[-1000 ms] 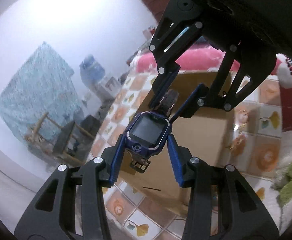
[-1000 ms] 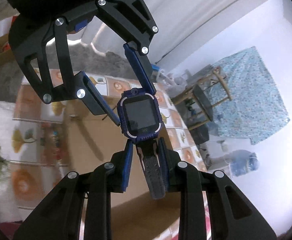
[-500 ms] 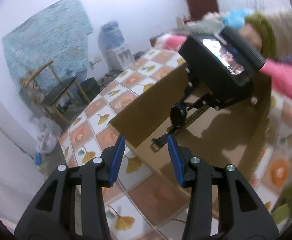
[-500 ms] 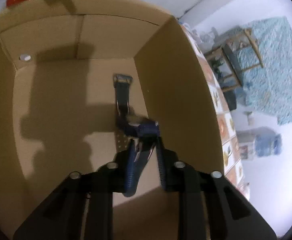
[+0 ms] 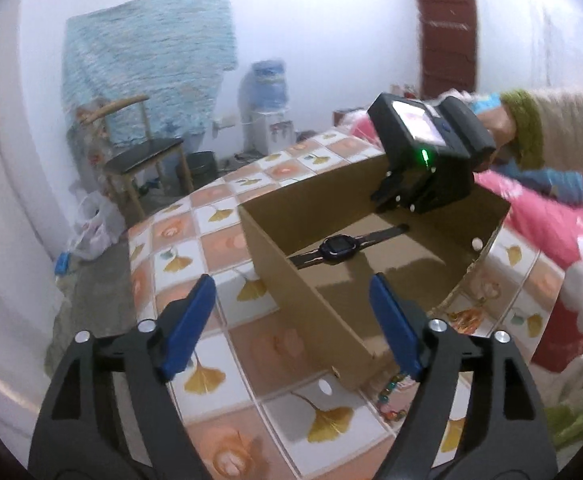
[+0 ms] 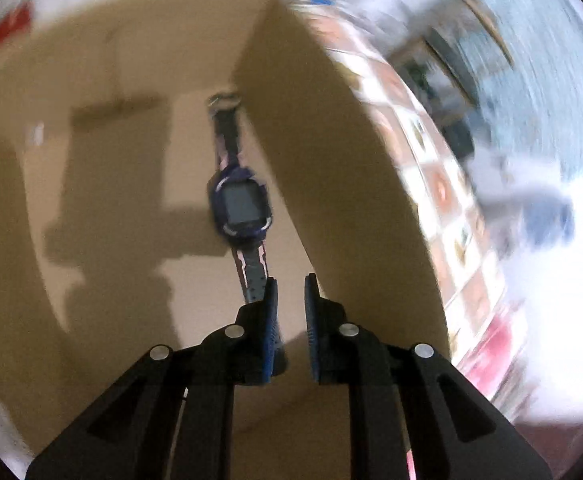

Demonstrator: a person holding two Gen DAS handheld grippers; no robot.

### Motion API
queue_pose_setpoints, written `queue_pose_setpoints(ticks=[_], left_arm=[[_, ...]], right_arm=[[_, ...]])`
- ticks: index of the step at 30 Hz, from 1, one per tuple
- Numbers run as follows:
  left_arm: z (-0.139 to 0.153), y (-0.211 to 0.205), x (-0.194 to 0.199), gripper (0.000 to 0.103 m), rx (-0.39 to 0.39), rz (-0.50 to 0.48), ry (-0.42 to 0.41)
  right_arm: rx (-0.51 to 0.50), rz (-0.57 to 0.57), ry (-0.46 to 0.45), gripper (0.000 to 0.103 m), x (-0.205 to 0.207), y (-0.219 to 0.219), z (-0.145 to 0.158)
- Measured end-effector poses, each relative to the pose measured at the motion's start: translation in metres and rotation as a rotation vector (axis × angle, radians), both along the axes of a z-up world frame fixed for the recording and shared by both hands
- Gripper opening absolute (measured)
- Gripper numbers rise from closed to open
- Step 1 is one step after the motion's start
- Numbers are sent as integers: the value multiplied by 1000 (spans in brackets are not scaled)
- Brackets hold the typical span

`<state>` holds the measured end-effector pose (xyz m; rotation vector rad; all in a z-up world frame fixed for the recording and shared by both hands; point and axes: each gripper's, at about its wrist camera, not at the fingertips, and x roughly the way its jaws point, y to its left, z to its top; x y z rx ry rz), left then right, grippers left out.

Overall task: Organize jewelry
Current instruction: 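Withdraw the right tool from the box back over the table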

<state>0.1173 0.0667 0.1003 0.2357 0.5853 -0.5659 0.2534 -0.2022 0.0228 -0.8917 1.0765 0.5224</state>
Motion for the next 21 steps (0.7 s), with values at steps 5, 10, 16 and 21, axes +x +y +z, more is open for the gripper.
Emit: queue_pose_setpoints(ticks=[5,10,16,21], left_arm=[[-20,29,-16,87,-144,155,108],[-53,40,-35,87,-214,306,205],[-77,38,-61,91,-255,386,231],[-88,30,-73,91,-236,366,265]], right_arm=[[292,-420,284,38,6,-27,8],[427,-746,585,39,23,-34,-40],[405,-815,510,40,25,-14,-59],[413,-858,390,40,22,-7,-55]])
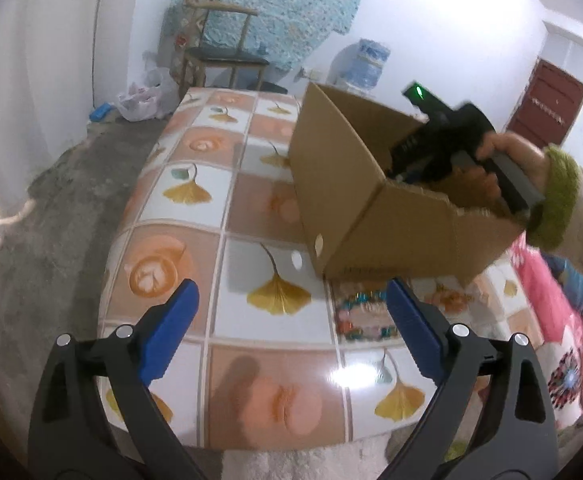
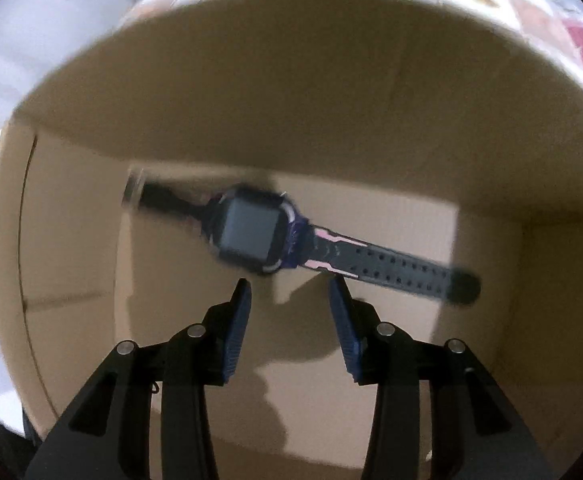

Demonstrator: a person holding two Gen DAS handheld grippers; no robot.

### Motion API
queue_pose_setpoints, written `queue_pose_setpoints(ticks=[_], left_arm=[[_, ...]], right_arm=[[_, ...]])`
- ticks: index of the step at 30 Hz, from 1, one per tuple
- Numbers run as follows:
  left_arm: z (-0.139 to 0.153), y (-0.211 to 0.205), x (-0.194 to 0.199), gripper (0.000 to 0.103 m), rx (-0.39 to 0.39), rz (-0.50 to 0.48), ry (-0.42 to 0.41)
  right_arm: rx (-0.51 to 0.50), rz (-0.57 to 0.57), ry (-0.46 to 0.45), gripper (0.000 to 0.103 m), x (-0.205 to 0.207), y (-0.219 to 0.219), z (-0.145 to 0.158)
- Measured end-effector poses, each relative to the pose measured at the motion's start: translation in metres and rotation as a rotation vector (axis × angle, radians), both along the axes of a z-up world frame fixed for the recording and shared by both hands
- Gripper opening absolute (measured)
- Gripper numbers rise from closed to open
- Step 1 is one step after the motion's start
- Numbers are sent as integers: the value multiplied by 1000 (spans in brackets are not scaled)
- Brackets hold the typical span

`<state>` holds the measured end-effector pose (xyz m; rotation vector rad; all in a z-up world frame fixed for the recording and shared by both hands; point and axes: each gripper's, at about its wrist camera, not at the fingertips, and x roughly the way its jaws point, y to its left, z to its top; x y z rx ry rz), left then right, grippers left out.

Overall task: Organize jewelry
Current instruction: 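Withdraw the right tool from the box back over the table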

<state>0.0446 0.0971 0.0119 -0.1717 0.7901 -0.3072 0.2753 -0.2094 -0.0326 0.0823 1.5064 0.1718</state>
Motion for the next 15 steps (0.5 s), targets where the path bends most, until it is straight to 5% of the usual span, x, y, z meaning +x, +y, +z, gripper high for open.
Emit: queue_pose_setpoints(ticks=[6,11,15], left_arm=[[0,-21,-19,91,99,-80,-48],[0,-36,-29,92,89,-120,-44],[-10,-50,-33,92,73,-150,-5]], right_arm=[[90,-105,-51,40,-18,-9,7],[140,-103,-197,41,-52,-32,62],[219,-10,-387,66,-114,-45,126]])
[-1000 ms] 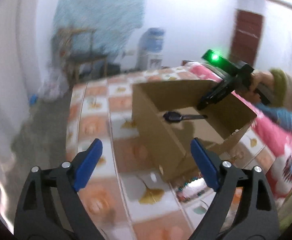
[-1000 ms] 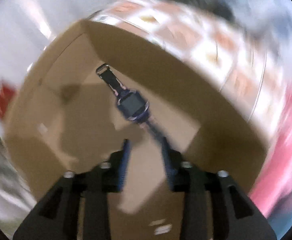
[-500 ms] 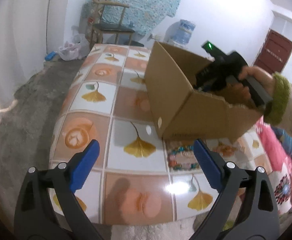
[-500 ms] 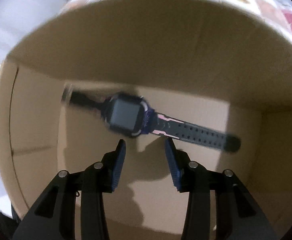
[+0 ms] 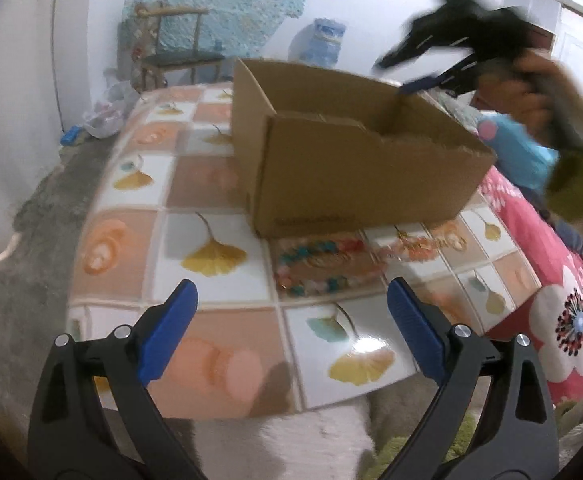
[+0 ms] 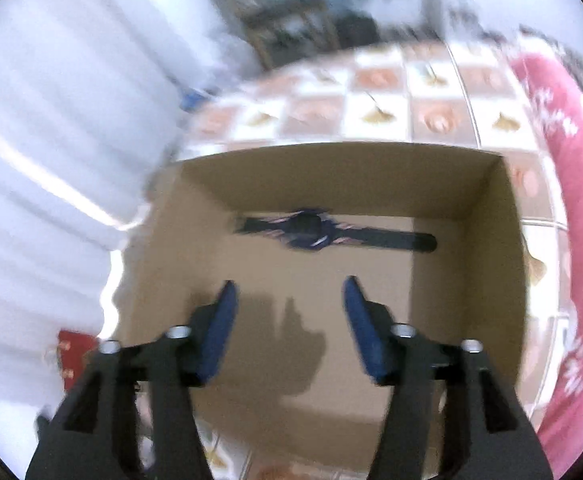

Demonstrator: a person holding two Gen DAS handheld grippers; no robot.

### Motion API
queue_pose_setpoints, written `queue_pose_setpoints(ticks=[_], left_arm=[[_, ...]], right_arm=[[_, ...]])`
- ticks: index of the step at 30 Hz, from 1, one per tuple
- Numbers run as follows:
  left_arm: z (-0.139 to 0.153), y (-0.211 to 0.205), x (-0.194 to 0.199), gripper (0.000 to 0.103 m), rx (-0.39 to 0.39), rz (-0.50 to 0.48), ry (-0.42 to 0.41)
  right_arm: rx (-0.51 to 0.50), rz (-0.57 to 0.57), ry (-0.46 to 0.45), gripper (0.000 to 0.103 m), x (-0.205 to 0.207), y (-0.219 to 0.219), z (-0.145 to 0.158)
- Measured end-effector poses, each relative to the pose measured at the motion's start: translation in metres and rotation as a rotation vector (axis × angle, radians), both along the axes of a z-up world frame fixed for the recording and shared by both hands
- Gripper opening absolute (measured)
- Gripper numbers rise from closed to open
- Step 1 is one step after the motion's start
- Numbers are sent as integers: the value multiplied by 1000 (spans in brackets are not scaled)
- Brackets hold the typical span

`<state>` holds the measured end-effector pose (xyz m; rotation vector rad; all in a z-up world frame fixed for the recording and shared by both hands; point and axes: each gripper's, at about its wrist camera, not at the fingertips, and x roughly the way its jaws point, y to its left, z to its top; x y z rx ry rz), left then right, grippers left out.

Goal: Organize jewelry

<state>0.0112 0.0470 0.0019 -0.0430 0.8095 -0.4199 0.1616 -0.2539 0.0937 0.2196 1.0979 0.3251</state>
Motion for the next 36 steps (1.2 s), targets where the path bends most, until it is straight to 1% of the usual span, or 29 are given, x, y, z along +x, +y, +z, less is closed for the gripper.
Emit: queue_pose_setpoints(ticks=[1,2,3,4,6,7,8,10,11,13,15,17,19,22,23,25,28,34,36], left_arm=[[-6,-6,0,92,12,-9,21],[-10,-10,0,92,22,-15,37],[-13,-14,1,92,33,-20,49],[-18,-19,2,92,49,-26,64],[-27,-26,5,92,81,-32,93],[-30,-28,6,92,91,-32,102],[-33,-30,8,92,102,-31,113],[-38,-34,12,92,128,-24,133],[-39,-37,13,92,150,-20,129],[-41,-42,14,92,192,-11,127],[-43,-47,15,95,233,-6,132],[-42,-52,13,95,264,-6,112],[-42,-52,13,95,257,3,117],[-42,-50,12,96,248,16,108],[-43,-51,12,96,247,17,103],[-42,-51,12,96,249,13,97],[-42,-51,14,96,253,1,107],[-43,-51,15,96,254,1,104],[-42,-51,15,96,256,8,107]], right_arm=[[-5,34,-51,69,-18,2,8],[-17,52,-81,73,-28,3,12],[-41,71,-112,75,-53,3,12],[-57,82,-120,75,-65,4,11],[-124,59,-97,75,-100,2,-18],[-175,27,-63,75,-116,2,-39],[-194,-9,-40,75,-133,-3,-54],[-229,-80,4,75,-152,-10,-76],[-271,-116,15,75,-156,-11,-89],[-292,-152,16,75,-157,-13,-105],[-293,-167,13,75,-157,-13,-111],[-311,-170,10,75,-149,-12,-117],[-322,-173,13,76,-146,-12,-120],[-336,-173,0,83,-141,-10,-121],[-342,-176,-1,89,-137,-10,-126],[-351,-190,-2,96,-134,-11,-130],[-323,-217,-8,96,-132,-15,-134],[-326,-222,-51,96,-134,-17,-137],[-325,-225,-64,96,-141,-15,-136]])
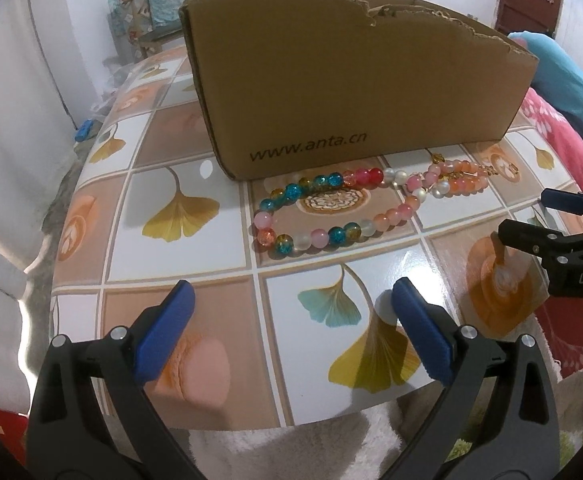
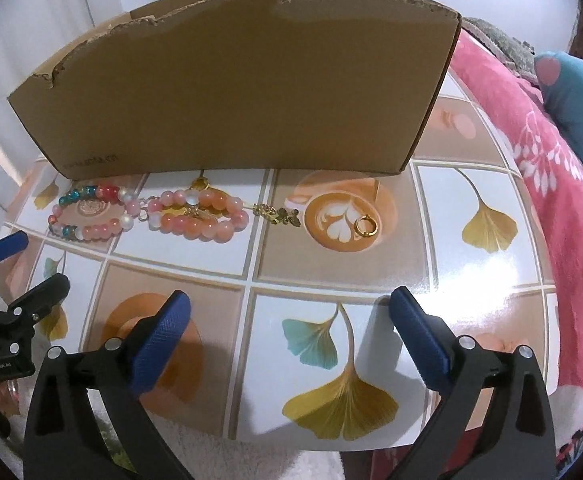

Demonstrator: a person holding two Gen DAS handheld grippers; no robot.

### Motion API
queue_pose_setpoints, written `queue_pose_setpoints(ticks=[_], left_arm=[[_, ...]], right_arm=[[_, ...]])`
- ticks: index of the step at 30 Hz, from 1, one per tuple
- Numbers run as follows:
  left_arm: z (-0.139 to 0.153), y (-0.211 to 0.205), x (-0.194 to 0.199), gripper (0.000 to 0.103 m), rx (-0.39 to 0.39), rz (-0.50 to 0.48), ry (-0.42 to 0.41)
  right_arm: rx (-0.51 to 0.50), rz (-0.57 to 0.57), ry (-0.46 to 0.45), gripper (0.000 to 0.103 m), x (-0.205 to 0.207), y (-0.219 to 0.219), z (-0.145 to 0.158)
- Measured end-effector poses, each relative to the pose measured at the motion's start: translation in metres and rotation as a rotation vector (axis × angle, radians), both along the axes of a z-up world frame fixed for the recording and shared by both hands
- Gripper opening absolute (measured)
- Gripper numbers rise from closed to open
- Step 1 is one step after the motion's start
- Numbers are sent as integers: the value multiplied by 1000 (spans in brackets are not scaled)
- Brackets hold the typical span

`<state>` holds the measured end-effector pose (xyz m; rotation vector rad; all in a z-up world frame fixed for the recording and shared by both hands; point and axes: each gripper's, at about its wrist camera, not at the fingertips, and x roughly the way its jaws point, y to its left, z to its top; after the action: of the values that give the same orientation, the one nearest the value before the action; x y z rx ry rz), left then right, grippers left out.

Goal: Organize jewelry

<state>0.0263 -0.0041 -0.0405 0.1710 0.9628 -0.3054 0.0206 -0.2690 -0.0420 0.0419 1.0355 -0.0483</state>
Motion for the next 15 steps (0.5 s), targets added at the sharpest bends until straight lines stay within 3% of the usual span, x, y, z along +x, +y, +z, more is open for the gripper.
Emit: queue_pose_setpoints(ticks=[7,15], left_arm=[[1,-1,0,96,-1,-11,13],[-1,2,3,96,-5,-24,11]], right_arm=[[0,13,-71,96,-19,5,-2],[-1,25,-76,96,-26,13,-1]])
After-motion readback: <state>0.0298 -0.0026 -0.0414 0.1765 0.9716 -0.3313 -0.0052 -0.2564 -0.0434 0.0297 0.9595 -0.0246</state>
